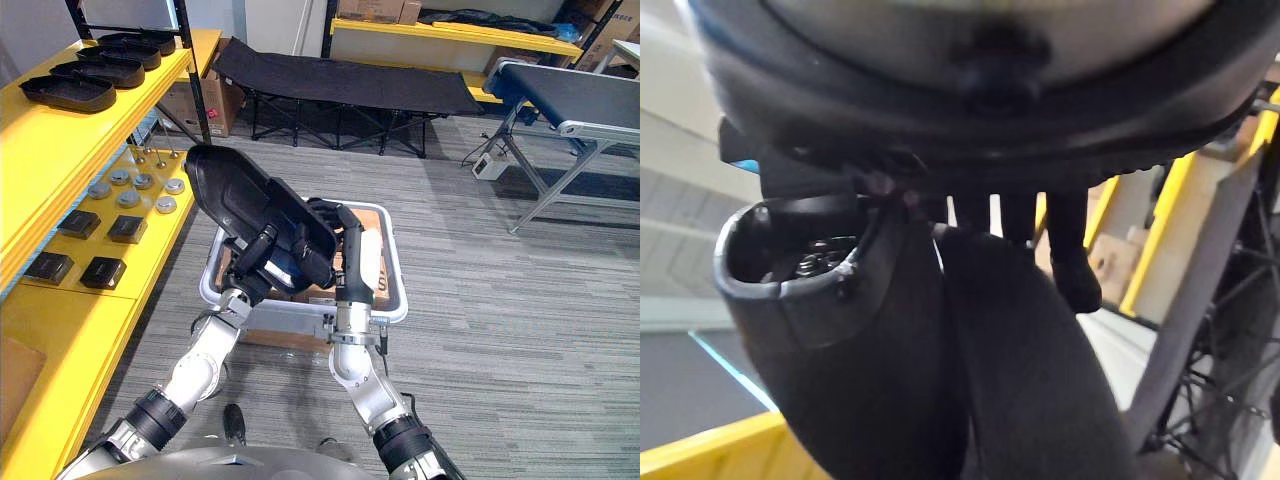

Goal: Walk over and take three plastic housings, then place them on the shelf

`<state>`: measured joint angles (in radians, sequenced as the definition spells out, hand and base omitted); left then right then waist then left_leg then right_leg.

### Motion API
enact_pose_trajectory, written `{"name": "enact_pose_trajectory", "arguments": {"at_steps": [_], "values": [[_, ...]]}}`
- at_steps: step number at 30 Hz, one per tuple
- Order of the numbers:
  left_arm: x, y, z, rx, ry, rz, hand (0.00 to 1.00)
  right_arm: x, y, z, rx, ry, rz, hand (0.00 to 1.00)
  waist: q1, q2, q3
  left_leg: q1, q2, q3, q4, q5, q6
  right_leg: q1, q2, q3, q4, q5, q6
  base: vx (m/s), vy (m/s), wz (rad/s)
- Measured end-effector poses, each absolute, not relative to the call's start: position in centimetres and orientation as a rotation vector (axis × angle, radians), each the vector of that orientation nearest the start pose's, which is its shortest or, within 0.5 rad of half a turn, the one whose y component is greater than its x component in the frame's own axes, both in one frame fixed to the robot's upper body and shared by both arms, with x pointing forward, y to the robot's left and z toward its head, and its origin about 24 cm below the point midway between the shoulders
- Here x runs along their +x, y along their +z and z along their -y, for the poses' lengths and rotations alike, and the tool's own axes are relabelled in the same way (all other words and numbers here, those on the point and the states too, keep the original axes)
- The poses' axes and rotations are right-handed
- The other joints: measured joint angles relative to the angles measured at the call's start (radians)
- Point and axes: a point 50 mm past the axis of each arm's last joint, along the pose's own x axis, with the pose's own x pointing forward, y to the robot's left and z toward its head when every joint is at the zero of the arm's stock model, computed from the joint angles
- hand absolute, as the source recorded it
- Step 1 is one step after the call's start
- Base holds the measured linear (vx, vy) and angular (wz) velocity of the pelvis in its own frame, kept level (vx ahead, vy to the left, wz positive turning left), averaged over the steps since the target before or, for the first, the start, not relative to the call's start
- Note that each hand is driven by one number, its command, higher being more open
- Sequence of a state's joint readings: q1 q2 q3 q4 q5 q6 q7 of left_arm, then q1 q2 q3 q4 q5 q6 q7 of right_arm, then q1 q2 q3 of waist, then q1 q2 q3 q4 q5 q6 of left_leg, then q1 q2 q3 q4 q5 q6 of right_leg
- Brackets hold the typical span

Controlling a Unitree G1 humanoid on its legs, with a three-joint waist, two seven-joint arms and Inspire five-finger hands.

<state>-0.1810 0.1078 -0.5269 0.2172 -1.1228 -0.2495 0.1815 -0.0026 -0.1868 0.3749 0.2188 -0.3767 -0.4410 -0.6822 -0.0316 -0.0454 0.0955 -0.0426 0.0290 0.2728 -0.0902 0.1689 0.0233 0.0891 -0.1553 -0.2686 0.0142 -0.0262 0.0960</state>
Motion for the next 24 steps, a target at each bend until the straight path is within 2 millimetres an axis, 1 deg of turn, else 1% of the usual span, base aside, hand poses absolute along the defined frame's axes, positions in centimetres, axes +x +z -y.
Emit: {"name": "enact_pose_trajectory", "arguments": {"at_steps": [1, 3, 4, 5, 6, 8, 9, 11, 14, 15, 17, 18, 19, 22, 24], "values": [[26.3, 2.8, -6.5, -0.893, -0.154, -0.204, 0.0, 22.7, 3.0, 11.5, -0.382, -0.14, 0.384, 1.0, 0.0, 0.0, 0.0, 0.0, 0.0, 0.0, 0.0, 0.0, 0.0, 0.0, 0.0, 0.0, 0.0, 0.0, 0.0, 0.0, 0.0, 0.0], [26.5, 3.7, -6.7, -0.758, -0.115, -0.134, 0.0, 22.1, 2.4, 11.4, -0.367, -0.129, 0.343, 1.0, 0.001, 0.0, 0.0, 0.0, 0.0, 0.0, 0.0, 0.0, 0.0, 0.0, 0.0, 0.0, 0.0, -0.001, -0.001, 0.0, 0.0, 0.0], [26.5, 3.9, -6.8, -0.716, -0.108, -0.114, 0.0, 22.1, 2.3, 11.4, -0.355, -0.127, 0.334, 1.0, 0.0, 0.0, 0.0, 0.0, 0.0, 0.0, 0.0, 0.0, 0.0, 0.0, 0.0, 0.0, 0.0, -0.001, -0.001, 0.0, 0.0, 0.0], [26.6, 4.4, -6.9, -0.621, -0.084, -0.067, 0.0, 22.1, 2.2, 11.4, -0.346, -0.125, 0.314, 1.0, -0.001, -0.001, 0.0, 0.0, 0.001, 0.0, 0.0, 0.0, 0.0, 0.001, 0.0, 0.0, 0.0, -0.001, -0.001, 0.0, 0.0, 0.0], [26.6, 4.9, -6.9, -0.525, -0.067, -0.014, 0.0, 22.2, 2.0, 11.3, -0.317, -0.123, 0.283, 1.0, -0.002, -0.001, 0.001, 0.0, 0.001, 0.0, 0.0, 0.0, 0.0, 0.0, 0.0, 0.0, 0.0, -0.001, -0.001, 0.0, 0.0, 0.0], [26.5, 5.5, -7.0, -0.415, -0.055, 0.047, 0.0, 22.3, 1.9, 11.2, -0.254, -0.123, 0.24, 1.0, -0.002, -0.001, 0.001, 0.0, 0.002, 0.0, 0.0, 0.0, 0.0, 0.0, 0.0, 0.001, 0.0, -0.001, -0.001, 0.0, 0.0, 0.0], [26.5, 6.0, -7.2, -0.331, -0.037, 0.091, 0.0, 22.4, 2.0, 11.1, -0.21, -0.106, 0.205, 1.0, -0.002, -0.001, 0.0, 0.001, 0.001, 0.001, 0.0, 0.0, 0.0, 0.0, 0.002, 0.0, 0.004, -0.001, -0.002, 0.0, 0.0, -0.03], [26.0, 6.5, -7.9, -0.234, -0.001, 0.146, 0.0, 22.2, 2.2, 11.3, -0.15, -0.081, 0.177, 1.0, -0.002, -0.001, 0.0, 0.003, 0.0, 0.005, 0.0, 0.0, 0.0, 0.0, 0.002, 0.0, 0.004, -0.001, -0.002, 0.0, 0.0, -0.04], [26.1, 6.5, -10.6, -0.043, 0.13, 0.206, 0.0, 22.0, 2.4, 12.5, -0.024, -0.058, 0.123, 1.0, -0.002, -0.001, 0.0, 0.01, 0.001, 0.007, 0.0, -0.001, -0.001, 0.0, 0.002, 0.002, 0.012, -0.005, -0.006, 0.0, 0.0, -0.01], [26.1, 6.5, -11.2, -0.008, 0.158, 0.21, 0.0, 22.0, 2.4, 12.8, -0.001, -0.053, 0.115, 1.0, -0.002, -0.001, 0.0, 0.011, 0.001, 0.007, 0.0, -0.001, -0.002, 0.0, 0.002, 0.003, 0.015, -0.006, -0.007, 0.0, 0.0, 0.0], [25.7, 5.9, -13.9, 0.12, 0.257, 0.217, 0.0, 22.0, 2.8, 14.2, 0.088, -0.021, 0.101, 1.0, -0.004, 0.0, 0.0, 0.013, 0.003, 0.01, 0.0, -0.003, -0.005, -0.002, 0.002, 0.005, 0.018, -0.008, -0.01, 0.0, 0.0, -0.02], [25.5, 5.8, -14.4, 0.146, 0.276, 0.216, 0.0, 22.0, 2.9, 14.5, 0.101, -0.015, 0.103, 1.0, -0.004, 0.0, 0.0, 0.013, 0.003, 0.01, 0.0, -0.004, -0.005, -0.003, 0.002, 0.005, 0.018, -0.008, -0.01, 0.0, 0.0, 0.0], [25.1, 5.4, -15.5, 0.195, 0.307, 0.208, 0.0, 21.9, 3.1, 15.2, 0.122, -0.007, 0.104, 1.0, -0.003, 0.0, 0.0, 0.013, 0.002, 0.01, 0.0, -0.004, -0.006, -0.002, 0.002, 0.006, 0.018, -0.008, -0.009, 0.0, 0.0, 0.0], [24.1, 4.4, -17.3, 0.231, 0.358, 0.162, 0.0, 21.8, 3.2, 16.4, 0.183, 0.003, 0.1, 1.0, -0.003, 0.001, 0.0, 0.008, 0.0, 0.01, 0.0, -0.005, -0.006, -0.008, 0.0, 0.009, 0.018, -0.009, -0.009, 0.0, 0.0, 0.0], [23.6, 3.8, -17.7, 0.234, 0.368, 0.139, 0.0, 21.4, 2.9, 17.2, 0.218, -0.002, 0.083, 1.0, -0.001, 0.004, -0.003, -0.006, -0.001, 0.011, 0.0, -0.005, -0.006, -0.021, 0.0, 0.017, 0.018, -0.009, -0.009, 0.0, 0.0, 0.0]]}}
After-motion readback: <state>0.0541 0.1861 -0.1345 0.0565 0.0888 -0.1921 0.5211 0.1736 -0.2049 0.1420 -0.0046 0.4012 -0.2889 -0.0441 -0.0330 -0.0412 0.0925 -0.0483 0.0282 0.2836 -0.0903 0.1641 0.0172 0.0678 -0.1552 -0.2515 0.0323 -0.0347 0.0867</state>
